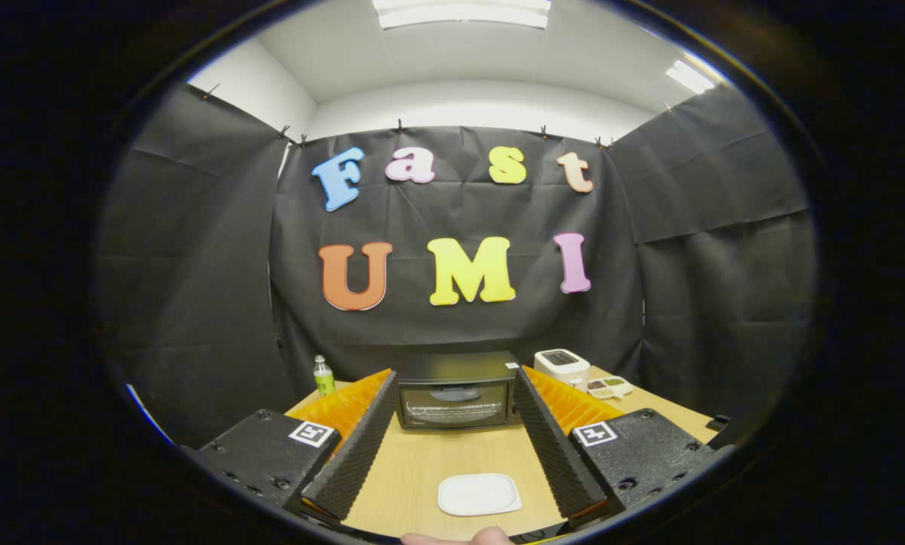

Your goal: Open the toaster oven, put the food inside, and close the toaster oven door.

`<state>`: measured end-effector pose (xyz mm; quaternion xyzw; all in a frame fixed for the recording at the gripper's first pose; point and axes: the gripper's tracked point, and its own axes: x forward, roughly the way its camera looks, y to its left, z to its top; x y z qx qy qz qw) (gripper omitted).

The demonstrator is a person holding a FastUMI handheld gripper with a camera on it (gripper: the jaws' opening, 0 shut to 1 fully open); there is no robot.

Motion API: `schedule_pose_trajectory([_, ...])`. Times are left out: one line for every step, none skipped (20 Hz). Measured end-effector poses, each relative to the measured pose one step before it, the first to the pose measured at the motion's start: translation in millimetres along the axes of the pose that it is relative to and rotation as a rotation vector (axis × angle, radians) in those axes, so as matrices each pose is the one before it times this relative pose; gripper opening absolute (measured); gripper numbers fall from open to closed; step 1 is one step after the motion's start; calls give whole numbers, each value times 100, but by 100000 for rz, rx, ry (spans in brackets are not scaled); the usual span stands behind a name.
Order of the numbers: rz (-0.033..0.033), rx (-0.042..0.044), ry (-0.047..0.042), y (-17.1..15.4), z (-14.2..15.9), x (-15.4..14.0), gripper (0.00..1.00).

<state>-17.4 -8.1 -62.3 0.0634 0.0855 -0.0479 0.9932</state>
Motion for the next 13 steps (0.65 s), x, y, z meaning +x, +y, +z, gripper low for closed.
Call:
schedule_pose_trajectory([-193,23,-88,-71,78,72,99])
schedule_pose_trajectory([139,-222,-139,29,40,52,99])
schedule_pose_trajectory([58,-322,0,117,-40,67,99])
schedule_pose_trajectory([127,-217,169,74,-4,10,99])
schedule_pose_trajectory([-30,-173,-159,43,-19,-22,99])
schedule_pose_trajectory([-135,-34,151,-20,54,26,99])
schedule_pose_trajectory([-51,2,-223,-36,22,-142,99])
schedule_pose_trajectory([119,32,89,50,135,-33,99])
schedule_pose_trajectory([31,-57,37,25,-47,-49,99])
schedule_pose_trajectory([0,-57,-162,-50,70,41,99])
schedule_pose_trajectory([-134,-155,43,-20,-5,53,99])
schedule_pose_trajectory([-178,29,15,47,77,-34,99])
schedule_pose_trajectory([43,131,-94,44,59,19,99])
